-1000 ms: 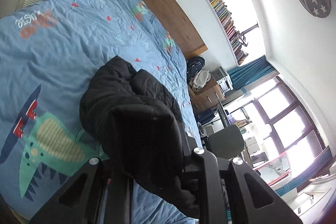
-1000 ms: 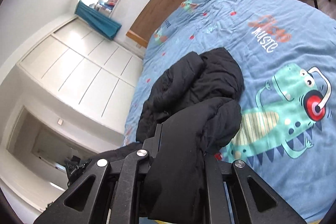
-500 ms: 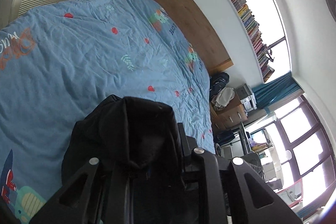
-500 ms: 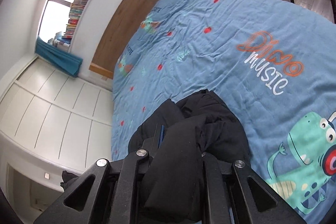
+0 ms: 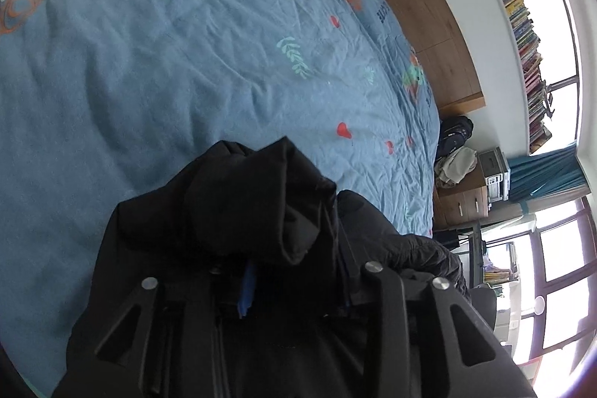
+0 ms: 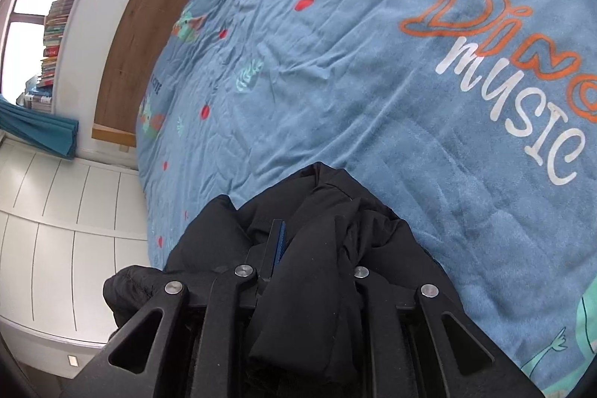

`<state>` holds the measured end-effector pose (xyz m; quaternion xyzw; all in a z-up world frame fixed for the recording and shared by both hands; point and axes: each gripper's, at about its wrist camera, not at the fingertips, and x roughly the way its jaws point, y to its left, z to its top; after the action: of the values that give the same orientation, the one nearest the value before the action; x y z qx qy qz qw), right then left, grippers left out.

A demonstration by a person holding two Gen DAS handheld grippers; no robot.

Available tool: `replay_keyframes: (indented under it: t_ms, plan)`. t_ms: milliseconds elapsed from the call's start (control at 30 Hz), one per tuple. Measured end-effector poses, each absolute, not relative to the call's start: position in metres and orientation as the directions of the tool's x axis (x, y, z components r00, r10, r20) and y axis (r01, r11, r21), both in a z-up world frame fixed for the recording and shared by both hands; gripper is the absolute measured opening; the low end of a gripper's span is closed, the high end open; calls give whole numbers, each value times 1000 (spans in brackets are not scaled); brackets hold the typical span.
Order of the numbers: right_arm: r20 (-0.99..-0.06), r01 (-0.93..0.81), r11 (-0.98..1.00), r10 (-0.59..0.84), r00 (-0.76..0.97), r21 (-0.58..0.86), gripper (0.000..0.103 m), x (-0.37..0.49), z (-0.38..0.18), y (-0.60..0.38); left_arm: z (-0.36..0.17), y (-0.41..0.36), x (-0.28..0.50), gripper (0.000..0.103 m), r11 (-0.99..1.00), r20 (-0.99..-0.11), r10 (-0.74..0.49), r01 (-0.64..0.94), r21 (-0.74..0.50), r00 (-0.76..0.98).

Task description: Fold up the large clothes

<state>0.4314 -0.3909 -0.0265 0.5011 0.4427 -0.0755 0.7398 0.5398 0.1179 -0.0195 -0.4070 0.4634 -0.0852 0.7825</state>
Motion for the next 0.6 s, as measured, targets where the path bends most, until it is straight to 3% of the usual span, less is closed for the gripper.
replay_keyframes:
  t_ms: [167, 233, 267, 300, 600]
  plan:
    - [-728, 577, 449, 343, 594, 682, 25, 430, -31, -393, 2, 118, 539, 58, 660, -654, -503, -238, -713, 565]
    - [-706, 577, 410, 350, 615, 706, 44, 427, -28, -396, 20, 120, 537, 65, 657, -638, -506, -220, -721, 580]
    - [-695, 575, 393, 349, 629, 718, 63, 425, -23, -398, 29, 122, 535, 68, 659, -629, -503, -208, -723, 593]
    - [-683, 570, 380, 344, 644, 728, 74, 423, -18, -400, 39, 125, 532, 70, 659, -620, -503, -197, -726, 602]
    - [-610, 493, 371, 348, 712, 787, 86, 401, 41, -418, 119, 143, 491, 72, 720, -576, -475, -83, -689, 666]
